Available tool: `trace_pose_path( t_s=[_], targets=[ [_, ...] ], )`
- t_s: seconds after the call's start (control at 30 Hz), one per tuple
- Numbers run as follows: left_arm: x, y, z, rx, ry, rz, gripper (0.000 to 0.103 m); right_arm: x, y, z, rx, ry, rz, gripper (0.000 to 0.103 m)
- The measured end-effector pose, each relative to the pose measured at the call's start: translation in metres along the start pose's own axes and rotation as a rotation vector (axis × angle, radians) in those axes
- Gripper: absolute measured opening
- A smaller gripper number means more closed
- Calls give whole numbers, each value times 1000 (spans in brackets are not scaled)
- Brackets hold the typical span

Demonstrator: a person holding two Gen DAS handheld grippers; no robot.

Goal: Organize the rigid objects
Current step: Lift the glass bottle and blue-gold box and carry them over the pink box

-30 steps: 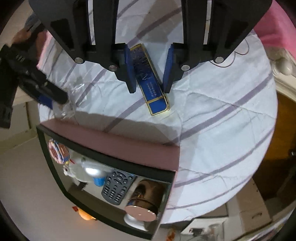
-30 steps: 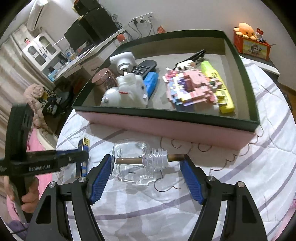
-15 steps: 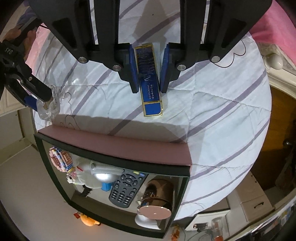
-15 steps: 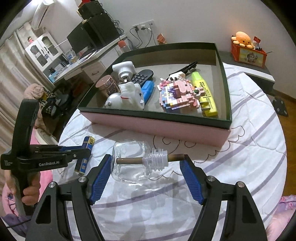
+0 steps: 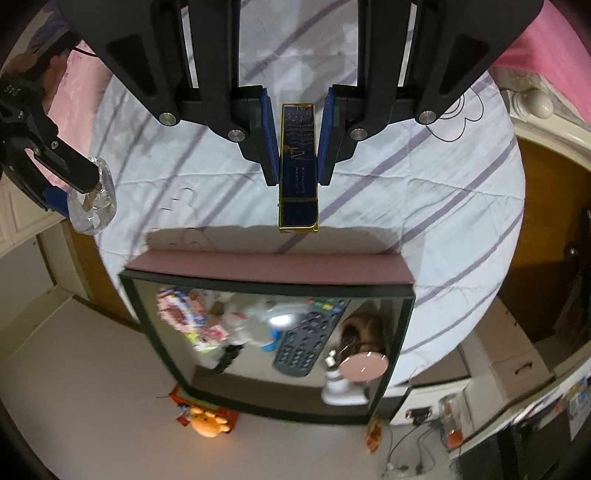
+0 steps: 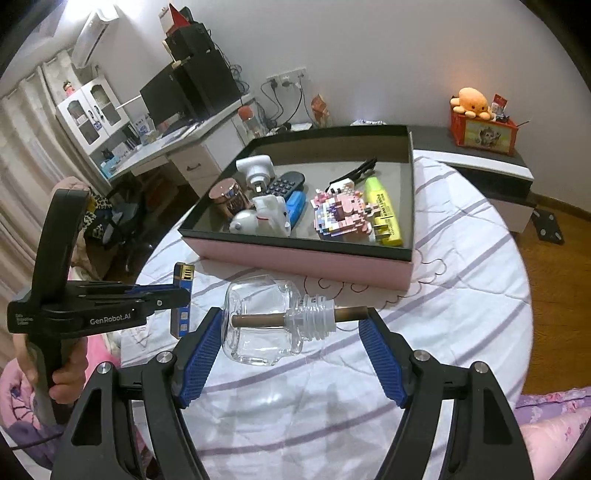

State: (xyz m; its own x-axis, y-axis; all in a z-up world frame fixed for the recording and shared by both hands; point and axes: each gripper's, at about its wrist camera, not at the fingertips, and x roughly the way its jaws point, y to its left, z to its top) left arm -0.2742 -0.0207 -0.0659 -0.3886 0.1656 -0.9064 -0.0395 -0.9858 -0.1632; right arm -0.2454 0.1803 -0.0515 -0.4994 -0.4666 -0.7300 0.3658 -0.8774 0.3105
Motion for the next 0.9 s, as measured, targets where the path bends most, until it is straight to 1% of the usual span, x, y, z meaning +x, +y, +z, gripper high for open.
trace_pose_path(
  t_s=[0.07,0.17,0.47,0.7,0.9],
  targets=[
    [-13,-2,-7,17,-24,6,20,-10,1,-3,2,-15,-6,76],
    [-30,-11,-13,35,-58,-8,20,-25,4,-7,1,-40,-16,75],
    [-84,-34,-34,87,-169,-18,20,-76,19,-22,-12,-123,-37,75],
    [-99,-39,-44,91,-193,-37,20,-96,25,-32,-27,-148,-45,76],
    [-98,-38,-35,83,-199,-40,20,-97,23,-24,-20,-160,-43,76]
  ],
)
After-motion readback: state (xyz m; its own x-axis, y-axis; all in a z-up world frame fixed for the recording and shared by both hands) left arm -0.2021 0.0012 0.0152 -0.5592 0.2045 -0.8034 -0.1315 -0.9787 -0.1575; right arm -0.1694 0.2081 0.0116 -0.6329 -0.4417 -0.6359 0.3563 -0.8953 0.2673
